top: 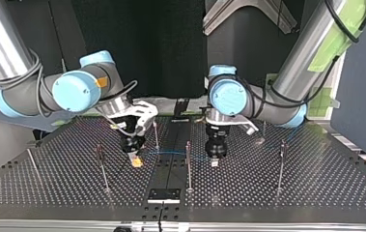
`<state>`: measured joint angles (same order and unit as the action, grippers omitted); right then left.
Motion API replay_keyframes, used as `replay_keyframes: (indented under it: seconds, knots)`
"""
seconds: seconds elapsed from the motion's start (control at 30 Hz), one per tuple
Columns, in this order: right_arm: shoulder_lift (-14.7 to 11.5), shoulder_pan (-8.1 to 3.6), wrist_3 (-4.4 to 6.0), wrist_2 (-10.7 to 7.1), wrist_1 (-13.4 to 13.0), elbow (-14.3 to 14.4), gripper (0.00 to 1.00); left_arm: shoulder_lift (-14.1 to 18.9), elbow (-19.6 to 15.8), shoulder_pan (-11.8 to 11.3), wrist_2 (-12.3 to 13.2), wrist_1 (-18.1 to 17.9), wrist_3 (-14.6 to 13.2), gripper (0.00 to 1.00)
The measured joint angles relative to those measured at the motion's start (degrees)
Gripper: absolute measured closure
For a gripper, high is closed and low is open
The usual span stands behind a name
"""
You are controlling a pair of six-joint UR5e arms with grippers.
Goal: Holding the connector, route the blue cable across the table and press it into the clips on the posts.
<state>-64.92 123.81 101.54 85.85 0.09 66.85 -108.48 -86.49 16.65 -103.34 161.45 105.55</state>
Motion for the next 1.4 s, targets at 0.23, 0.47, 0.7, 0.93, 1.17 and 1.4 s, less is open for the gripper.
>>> replay_keyframes:
  seconds: [0.23,0.47,0.7,0.93,1.17,1.4]
  knots:
    - [0.6,-1.42,0.29,-0.42,0.0,-2.3,1.00,-2.8,2.9,-0.6,0.7,0.3,0.3,1.00]
    - [1.4,-2.52,0.34,-0.64,0.0,-3.1,1.00,-3.2,5.3,-1.3,0.6,1.4,0.4,1.00]
    - [1.8,-2.88,0.34,-0.67,0.0,-3.2,1.00,-3.2,5.6,-1.4,0.3,3.2,0.4,1.00]
    - [1.9,-2.86,0.35,-0.67,0.2,-3.2,1.00,-3.2,5.6,-0.9,-0.4,6.6,-0.4,0.28]
    - [1.9,-2.72,0.35,-0.67,0.4,-3.0,1.00,-2.3,5.5,-0.1,-2.5,10.2,-2.1,0.00]
    - [1.9,-2.60,0.35,-0.62,0.5,-3.0,1.00,0.8,4.0,0.9,-3.7,13.2,-1.8,0.00]
